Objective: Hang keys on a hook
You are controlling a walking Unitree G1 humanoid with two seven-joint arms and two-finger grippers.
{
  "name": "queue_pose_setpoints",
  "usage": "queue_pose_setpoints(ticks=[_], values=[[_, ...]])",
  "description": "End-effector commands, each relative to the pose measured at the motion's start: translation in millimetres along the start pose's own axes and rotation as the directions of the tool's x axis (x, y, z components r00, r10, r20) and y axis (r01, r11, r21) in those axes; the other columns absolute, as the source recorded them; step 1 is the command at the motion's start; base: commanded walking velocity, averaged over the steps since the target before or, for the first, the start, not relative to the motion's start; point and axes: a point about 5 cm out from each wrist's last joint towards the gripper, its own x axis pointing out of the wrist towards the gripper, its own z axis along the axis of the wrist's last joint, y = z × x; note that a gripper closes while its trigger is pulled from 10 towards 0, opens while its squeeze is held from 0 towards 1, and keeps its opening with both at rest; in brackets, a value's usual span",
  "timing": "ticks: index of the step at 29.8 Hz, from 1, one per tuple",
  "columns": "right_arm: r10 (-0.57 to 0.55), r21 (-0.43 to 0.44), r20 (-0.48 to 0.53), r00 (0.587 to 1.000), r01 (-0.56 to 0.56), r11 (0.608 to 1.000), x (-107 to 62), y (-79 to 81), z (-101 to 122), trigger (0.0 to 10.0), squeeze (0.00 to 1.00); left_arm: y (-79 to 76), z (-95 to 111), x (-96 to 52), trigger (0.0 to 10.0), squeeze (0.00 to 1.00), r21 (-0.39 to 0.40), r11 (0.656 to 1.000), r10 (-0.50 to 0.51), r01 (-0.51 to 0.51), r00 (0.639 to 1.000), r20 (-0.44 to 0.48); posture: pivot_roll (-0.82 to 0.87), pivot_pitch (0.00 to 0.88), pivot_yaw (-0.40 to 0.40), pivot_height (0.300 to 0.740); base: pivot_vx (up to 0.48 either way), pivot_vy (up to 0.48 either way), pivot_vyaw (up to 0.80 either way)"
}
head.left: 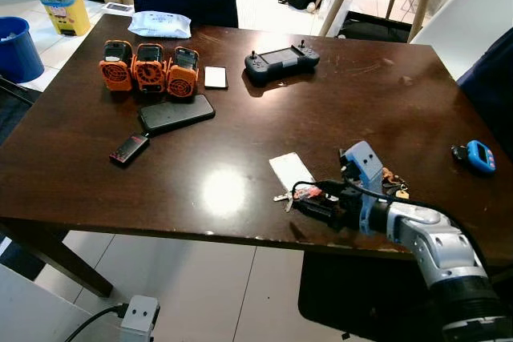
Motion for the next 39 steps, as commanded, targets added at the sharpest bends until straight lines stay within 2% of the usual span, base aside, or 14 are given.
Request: queue_pose_setpoints(ticks=[1,5,7,12,13,15,18,22,29,39], values=[[-0.017,0.036,0.029,0.999,0.016,0.999,-2.7,-4.0,1,10.0,0.0,-13.7,-17,0.2,10.0,0.0,-0.019,0.999,-0.05,0.049,0.997,-0.066,0.05,0.04,-0.007,0.74,0.0,0.0,0.0],[-0.011,0.081,0.066,0.998,0.006,0.997,-2.6,-3.4,2,10.0,0.0,-12.9,-18,-0.3,10.0,0.0,-0.015,0.999,-0.052,0.051,0.996,-0.072,0.05,0.04,-0.001,0.74,0.0,0.0,0.0],[-0.031,0.129,0.067,0.997,0.022,0.991,-2.9,-5.2,-6,10.0,0.0,-11.5,-18,-1.0,10.0,0.0,-0.012,0.999,-0.052,0.051,0.996,-0.074,0.05,0.048,0.007,0.74,0.0,0.0,0.0],[-0.045,0.144,0.062,0.997,0.035,0.989,-3.4,-6.7,-9,10.0,0.0,-10.8,-18,-1.2,10.0,0.0,-0.011,0.999,-0.05,0.05,0.996,-0.073,0.05,0.055,0.01,0.74,0.0,0.0,0.0],[-0.077,0.214,0.071,0.994,0.06,0.975,-2.6,-10.6,-17,10.0,0.0,-9.7,-19,-2.2,10.0,0.0,-0.012,0.999,-0.048,0.048,0.996,-0.076,0.05,0.059,0.017,0.74,0.0,0.0,0.0],[-0.077,0.214,0.071,0.994,0.06,0.975,-2.6,-10.6,-17,10.0,0.0,-9.7,-19,-2.2,10.0,0.0,-0.012,0.999,-0.048,0.048,0.996,-0.076,0.05,0.059,0.017,0.74,0.0,0.0,0.0],[-0.116,0.295,0.093,0.989,0.084,0.952,1.0,-13.9,-24,10.0,0.0,-9.0,-21,-3.3,10.0,0.0,-0.015,0.999,-0.049,0.048,0.996,-0.079,0.05,0.059,0.017,0.74,0.0,0.0,0.0],[-0.125,0.337,0.112,0.986,0.081,0.938,4.9,-13.5,-26,10.0,0.0,-8.5,-22,-4.1,10.0,0.0,-0.017,0.999,-0.048,0.047,0.996,-0.079,0.07,0.06,0.016,0.74,0.0,0.0,0.0],[-0.111,0.35,0.082,0.99,0.076,0.934,8.8,-11.7,-28,10.0,0.0,-8.4,-23,-4.4,10.0,0.0,-0.021,0.999,-0.047,0.045,0.996,-0.076,0.06,0.06,0.015,0.74,0.0,0.0,0.0],[-0.072,0.306,0.016,0.997,0.064,0.95,4.8,-12.7,-32,10.0,0.0,-10.3,-22,-3.4,10.0,0.0,-0.027,0.999,-0.049,0.047,0.996,-0.074,0.05,0.063,0.008,0.74,0.0,0.0,0.0]])
